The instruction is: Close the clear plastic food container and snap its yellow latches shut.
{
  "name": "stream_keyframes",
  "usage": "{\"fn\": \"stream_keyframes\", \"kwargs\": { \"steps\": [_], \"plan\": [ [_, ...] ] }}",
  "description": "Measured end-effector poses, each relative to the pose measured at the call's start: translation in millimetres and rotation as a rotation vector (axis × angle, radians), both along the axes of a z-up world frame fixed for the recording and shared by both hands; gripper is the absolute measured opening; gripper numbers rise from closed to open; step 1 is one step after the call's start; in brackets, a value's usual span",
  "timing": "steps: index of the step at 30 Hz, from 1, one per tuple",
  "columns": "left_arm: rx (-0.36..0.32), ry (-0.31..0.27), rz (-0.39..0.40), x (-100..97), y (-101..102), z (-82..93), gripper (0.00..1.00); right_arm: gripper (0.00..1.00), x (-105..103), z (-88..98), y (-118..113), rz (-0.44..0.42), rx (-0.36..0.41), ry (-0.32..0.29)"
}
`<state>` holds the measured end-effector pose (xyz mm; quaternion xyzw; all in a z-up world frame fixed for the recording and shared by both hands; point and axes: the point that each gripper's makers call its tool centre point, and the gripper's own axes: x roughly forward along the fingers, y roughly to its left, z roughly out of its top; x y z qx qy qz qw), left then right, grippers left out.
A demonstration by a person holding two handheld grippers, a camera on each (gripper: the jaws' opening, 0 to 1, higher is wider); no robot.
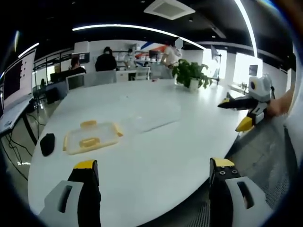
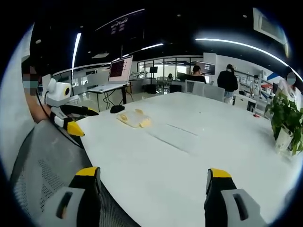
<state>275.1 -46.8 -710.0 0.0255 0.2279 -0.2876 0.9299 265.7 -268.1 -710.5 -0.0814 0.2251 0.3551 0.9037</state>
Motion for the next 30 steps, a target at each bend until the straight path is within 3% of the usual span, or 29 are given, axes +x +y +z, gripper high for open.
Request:
{"fn": "stream_keyframes", "kwargs": {
  "steps": [7,11,18,21,26,30],
  "plan": [
    [0.034,0.010,-0.035,-4.5,-4,-4.8,0.92,0.92,-4,-8.0,3,0.029,-0.055,0.010],
    [0.029,-0.012,-0.043,-2.3,-5,-0.9,0.93,0.92,-1,-4.2,1,0.016,-0.035,0.004],
    [0.036,-0.002,-0.049,-3.1,-6,-2.3,0.93,0.92,1,0.3,0,0.002,-0.021,-0.007],
    [0.047,-0.042,-0.033,0.8,-2,4.0,0.91,0.92,3,4.7,1,-0.015,0.026,-0.012],
    [0.030,-0.025,0.008,3.0,2,3.0,0.95,0.91,0,5.3,4,0.023,0.012,-0.019],
    [0.053,-0.023,0.034,4.9,3,2.3,0.95,0.91,0,7.2,6,0.038,0.035,-0.010]
  ]
}}
